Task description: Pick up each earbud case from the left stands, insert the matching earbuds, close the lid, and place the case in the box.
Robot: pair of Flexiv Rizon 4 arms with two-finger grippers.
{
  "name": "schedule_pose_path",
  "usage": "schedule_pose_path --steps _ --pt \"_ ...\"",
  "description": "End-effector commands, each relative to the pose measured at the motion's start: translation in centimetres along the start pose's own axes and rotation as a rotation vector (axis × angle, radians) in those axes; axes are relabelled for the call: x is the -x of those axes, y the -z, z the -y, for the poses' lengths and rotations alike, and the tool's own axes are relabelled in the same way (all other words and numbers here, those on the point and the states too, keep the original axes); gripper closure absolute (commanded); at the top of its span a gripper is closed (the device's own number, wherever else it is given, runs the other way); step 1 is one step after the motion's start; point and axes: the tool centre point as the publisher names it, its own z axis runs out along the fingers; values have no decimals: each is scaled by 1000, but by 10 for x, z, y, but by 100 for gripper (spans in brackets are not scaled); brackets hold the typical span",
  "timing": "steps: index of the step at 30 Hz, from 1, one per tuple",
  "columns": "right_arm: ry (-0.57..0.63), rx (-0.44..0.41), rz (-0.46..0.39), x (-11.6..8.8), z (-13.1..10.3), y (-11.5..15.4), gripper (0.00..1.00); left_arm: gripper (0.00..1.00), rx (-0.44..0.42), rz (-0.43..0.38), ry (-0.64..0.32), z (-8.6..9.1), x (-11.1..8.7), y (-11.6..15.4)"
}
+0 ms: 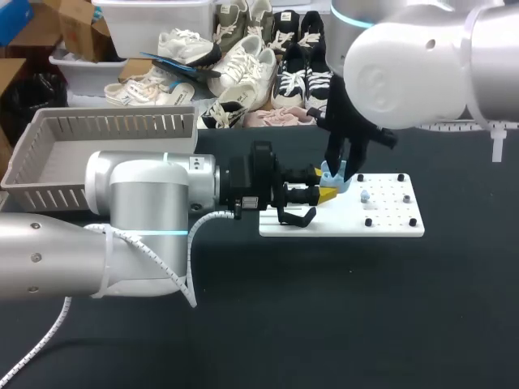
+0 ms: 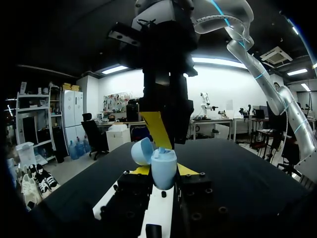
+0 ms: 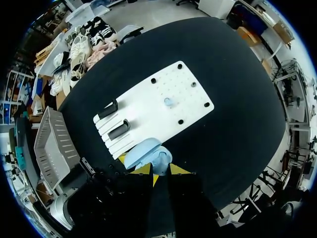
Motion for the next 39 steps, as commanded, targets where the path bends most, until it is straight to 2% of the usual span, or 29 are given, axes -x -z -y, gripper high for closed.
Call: schedule_pose_path --steps 1,2,5,6,30,39 --pt "2 1 -3 0 0 -2 84 100 3 5 -1 0 0 0" --pt "2 2 -4 0 0 -2 75 100 3 5 -1 0 0 0" --pt "5 4 -5 -1 0 -2 64 100 3 5 -1 0 0 0" --pt "7 5 -5 -1 0 -1 64 100 3 5 -1 0 0 0" --pt "18 42 -1 -17 9 8 70 100 3 5 -1 0 0 0" --pt "8 40 -11 -15 12 5 71 100 3 5 -1 0 0 0"
